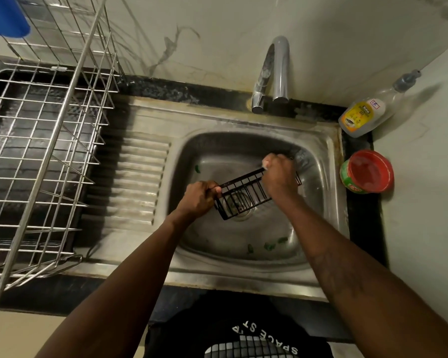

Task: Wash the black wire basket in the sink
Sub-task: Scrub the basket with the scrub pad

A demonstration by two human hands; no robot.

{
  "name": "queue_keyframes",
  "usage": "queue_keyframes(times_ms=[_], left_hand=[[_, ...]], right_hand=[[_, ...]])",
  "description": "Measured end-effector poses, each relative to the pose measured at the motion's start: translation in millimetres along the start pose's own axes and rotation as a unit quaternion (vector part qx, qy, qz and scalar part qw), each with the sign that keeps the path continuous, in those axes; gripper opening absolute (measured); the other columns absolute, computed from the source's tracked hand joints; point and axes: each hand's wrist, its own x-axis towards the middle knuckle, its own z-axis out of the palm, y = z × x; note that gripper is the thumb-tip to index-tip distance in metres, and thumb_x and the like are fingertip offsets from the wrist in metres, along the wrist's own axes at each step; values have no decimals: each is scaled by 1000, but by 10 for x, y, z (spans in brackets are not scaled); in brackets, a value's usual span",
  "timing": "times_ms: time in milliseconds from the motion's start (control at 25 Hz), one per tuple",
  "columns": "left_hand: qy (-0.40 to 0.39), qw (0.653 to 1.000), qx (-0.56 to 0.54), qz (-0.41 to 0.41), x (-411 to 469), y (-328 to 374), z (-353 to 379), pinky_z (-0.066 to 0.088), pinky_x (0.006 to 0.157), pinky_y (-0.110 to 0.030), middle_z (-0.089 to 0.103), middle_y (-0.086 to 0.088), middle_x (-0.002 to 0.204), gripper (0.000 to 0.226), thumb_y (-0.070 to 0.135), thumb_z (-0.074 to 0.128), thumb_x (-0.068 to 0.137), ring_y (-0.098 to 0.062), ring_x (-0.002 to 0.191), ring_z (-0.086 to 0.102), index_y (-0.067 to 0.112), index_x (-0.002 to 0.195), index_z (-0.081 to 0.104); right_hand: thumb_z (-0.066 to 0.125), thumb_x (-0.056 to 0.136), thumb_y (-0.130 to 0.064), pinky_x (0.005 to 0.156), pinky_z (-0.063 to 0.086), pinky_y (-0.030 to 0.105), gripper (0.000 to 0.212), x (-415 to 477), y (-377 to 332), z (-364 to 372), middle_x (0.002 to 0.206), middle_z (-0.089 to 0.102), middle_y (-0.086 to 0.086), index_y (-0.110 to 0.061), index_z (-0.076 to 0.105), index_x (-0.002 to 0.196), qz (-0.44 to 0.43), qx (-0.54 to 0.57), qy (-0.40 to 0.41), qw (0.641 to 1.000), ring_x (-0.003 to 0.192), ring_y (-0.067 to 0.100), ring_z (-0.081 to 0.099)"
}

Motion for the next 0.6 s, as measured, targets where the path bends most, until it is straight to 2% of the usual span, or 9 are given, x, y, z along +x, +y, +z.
queue_keyframes(times_ms=[40, 120, 200, 240, 360, 440, 520, 600], left_hand=[[-1, 1000, 1, -3, 15, 5, -10, 42, 62, -21, 70, -5, 76, 35, 32, 54, 103, -17, 68, 60, 9, 85, 73], [-3, 1000, -4, -10, 31, 8, -48, 44, 63, -29, 71, -6, 76, 40, 40, 52, 97, -19, 68, 61, 8, 83, 72], [1, 1000, 0, -14, 16, -3, -56, 47, 69, -33, 72, -6, 78, 46, 47, 45, 90, -22, 73, 65, 10, 82, 71], [2, 1000, 6, -16, 4, 5, -52, 47, 70, -33, 73, -6, 79, 43, 44, 46, 92, -22, 74, 65, 10, 83, 71], [17, 999, 11, -24, -1, 31, -28, 41, 66, -24, 73, -3, 80, 29, 27, 53, 101, -15, 74, 61, 12, 85, 73], [18, 999, 9, -29, 6, 43, -16, 40, 64, -23, 72, -1, 78, 28, 24, 54, 102, -14, 74, 62, 12, 85, 73], [17, 999, 8, -29, 19, 51, -20, 40, 62, -24, 71, 0, 76, 29, 24, 54, 102, -14, 73, 62, 12, 84, 73], [22, 999, 15, -30, 12, 80, -19, 38, 59, -17, 68, 3, 75, 28, 23, 54, 102, -13, 71, 60, 12, 84, 72]], right_hand=[[54, 88, 7, 73, 41, 30, 25, -126, -202, 73, 106, 62, 15, -7, 67, 105, -42, 17, -19, 999, 91, 25, 55], [60, 88, 4, 74, 47, 39, 18, -499, -645, 267, 101, 62, 18, -2, 68, 102, -151, 44, -73, 985, 91, 34, 59], [62, 85, 2, 73, 53, 43, 19, -628, -721, 375, 98, 64, 19, -1, 70, 102, -225, 56, -77, 970, 90, 37, 63], [61, 85, 4, 76, 54, 43, 25, -552, -606, 358, 102, 64, 19, -1, 70, 108, -230, 57, -72, 969, 93, 37, 63], [54, 91, 5, 87, 42, 29, 33, -256, -11, 153, 118, 59, 19, -3, 66, 121, -107, 50, -39, 992, 108, 33, 56], [53, 94, 4, 83, 37, 21, 29, -75, 296, 13, 117, 61, 17, -4, 67, 118, -7, 63, 5, 998, 108, 31, 59], [56, 92, 8, 77, 41, 22, 27, 2, 306, -14, 111, 65, 18, -2, 67, 114, 38, 59, 44, 997, 101, 30, 64], [59, 87, 10, 75, 43, 25, 28, -36, 131, 6, 107, 65, 19, -3, 66, 110, 52, 70, 46, 995, 98, 30, 64]])
